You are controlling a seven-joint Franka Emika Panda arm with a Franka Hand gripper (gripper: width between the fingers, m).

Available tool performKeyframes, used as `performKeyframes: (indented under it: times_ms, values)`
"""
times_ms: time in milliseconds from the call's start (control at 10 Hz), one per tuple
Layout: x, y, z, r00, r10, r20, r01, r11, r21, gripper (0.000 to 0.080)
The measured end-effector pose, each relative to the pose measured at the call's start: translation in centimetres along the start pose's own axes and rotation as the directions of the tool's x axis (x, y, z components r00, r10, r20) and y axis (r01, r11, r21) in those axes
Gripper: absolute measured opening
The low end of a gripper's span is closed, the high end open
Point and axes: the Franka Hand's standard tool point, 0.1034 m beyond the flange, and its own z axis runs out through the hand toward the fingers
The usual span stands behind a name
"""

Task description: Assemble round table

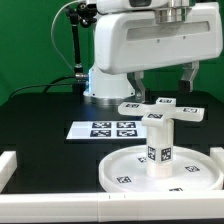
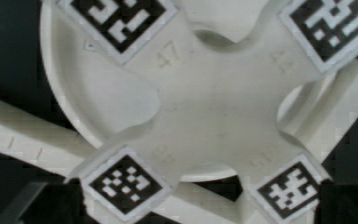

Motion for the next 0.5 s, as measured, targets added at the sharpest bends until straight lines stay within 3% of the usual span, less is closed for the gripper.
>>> performKeyframes:
  times_ms: [500]
  values:
    - [-0.17,0.21,0.04,0.962,-0.272,0.005,0.272,0.962,-0.003,0.0649]
